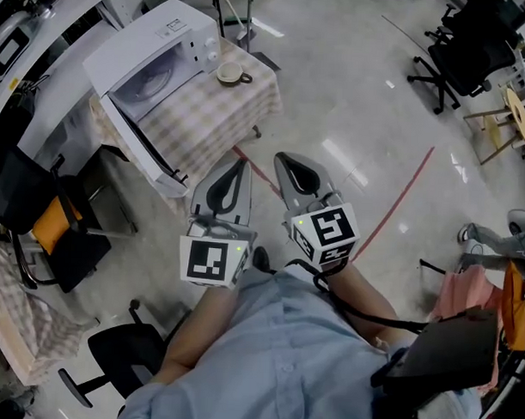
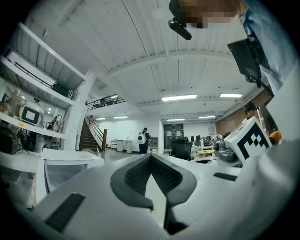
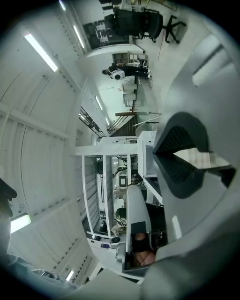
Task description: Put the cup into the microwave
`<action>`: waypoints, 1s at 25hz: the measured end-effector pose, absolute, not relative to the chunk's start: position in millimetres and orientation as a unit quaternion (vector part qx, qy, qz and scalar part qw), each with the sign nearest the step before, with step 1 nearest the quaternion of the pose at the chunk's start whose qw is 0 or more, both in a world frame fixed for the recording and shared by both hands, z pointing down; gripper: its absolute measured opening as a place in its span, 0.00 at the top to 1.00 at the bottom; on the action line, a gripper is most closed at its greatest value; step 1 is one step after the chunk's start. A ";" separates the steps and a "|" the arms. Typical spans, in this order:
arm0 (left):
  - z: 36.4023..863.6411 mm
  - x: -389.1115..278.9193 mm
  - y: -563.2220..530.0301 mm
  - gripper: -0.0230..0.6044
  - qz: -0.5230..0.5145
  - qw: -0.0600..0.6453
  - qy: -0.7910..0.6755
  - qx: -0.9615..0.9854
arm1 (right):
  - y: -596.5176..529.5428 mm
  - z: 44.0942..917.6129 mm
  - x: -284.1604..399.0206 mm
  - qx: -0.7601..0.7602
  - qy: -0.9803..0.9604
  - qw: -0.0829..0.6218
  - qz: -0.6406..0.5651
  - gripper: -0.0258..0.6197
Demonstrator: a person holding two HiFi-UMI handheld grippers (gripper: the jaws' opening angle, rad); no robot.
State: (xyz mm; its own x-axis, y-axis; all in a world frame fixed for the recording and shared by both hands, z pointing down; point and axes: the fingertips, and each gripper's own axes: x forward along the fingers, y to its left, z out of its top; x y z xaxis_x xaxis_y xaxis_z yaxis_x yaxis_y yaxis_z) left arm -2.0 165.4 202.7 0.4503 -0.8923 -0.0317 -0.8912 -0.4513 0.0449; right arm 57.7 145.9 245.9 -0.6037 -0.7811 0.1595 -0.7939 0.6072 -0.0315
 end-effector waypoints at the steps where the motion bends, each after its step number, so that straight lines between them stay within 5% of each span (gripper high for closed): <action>1: 200.3 -2.5 160.1 0.96 -0.030 0.010 -0.522 0.852 | 140.5 242.7 57.0 0.443 -0.893 0.065 0.046 0.96; 25: 237.1 19.7 -13.6 0.96 0.032 0.046 -0.567 0.822 | -44.0 265.8 86.9 0.411 -0.908 0.057 0.053 0.96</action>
